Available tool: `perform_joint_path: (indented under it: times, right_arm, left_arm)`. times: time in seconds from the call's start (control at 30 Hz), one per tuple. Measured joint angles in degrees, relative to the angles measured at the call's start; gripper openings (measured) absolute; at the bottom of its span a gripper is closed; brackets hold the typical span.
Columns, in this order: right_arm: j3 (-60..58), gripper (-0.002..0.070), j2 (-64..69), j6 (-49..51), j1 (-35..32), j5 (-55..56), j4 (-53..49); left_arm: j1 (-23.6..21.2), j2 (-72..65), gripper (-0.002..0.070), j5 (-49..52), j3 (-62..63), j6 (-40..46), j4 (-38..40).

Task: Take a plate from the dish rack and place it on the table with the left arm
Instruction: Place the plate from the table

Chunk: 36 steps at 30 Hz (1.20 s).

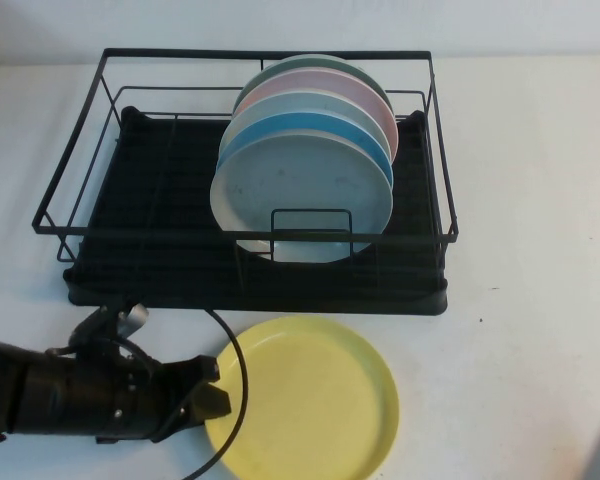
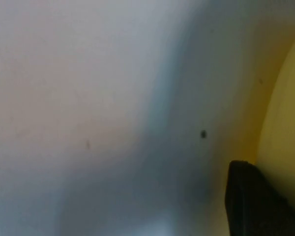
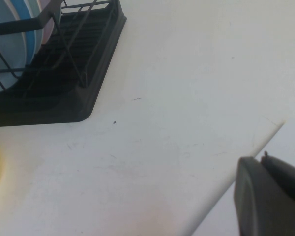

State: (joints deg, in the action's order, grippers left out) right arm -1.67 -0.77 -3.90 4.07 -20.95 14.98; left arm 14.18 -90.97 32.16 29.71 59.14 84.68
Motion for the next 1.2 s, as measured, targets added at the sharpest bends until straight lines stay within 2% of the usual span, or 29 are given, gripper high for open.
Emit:
perform_joint_path:
  times: [0.13,0.23,0.63,0.9,1.03,1.2]
  right_arm:
    - [0.0,-0.002,0.0,0.0,0.0,0.0,0.03]
    - [0.0,-0.002,0.0,0.0,0.0,0.0,0.03]
    - [0.0,-0.002,0.0,0.0,0.0,0.0,0.12]
    - [0.0,-0.002,0.0,0.0,0.0,0.0,0.12]
    - [0.0,-0.002,0.0,0.0,0.0,0.0,0.12]
    - [0.0,-0.002,0.0,0.0,0.0,0.0,0.12]
  left_arm:
    - [-0.1,-6.0,0.0029,4.45,0.27,7.62,10.25]
    - [-0.1,-9.22,0.0028,8.37,0.88,11.32,14.25]
    - [-0.1,-11.57,0.0028,7.96,4.83,12.52,14.75]
    - [-0.1,-10.97,0.0044,7.56,4.94,16.63,13.98]
    - [-0.1,-8.12,0.0134,4.57,4.94,18.43,11.44]
    - [-0.1,-3.61,0.034,1.27,4.94,19.39,10.57]
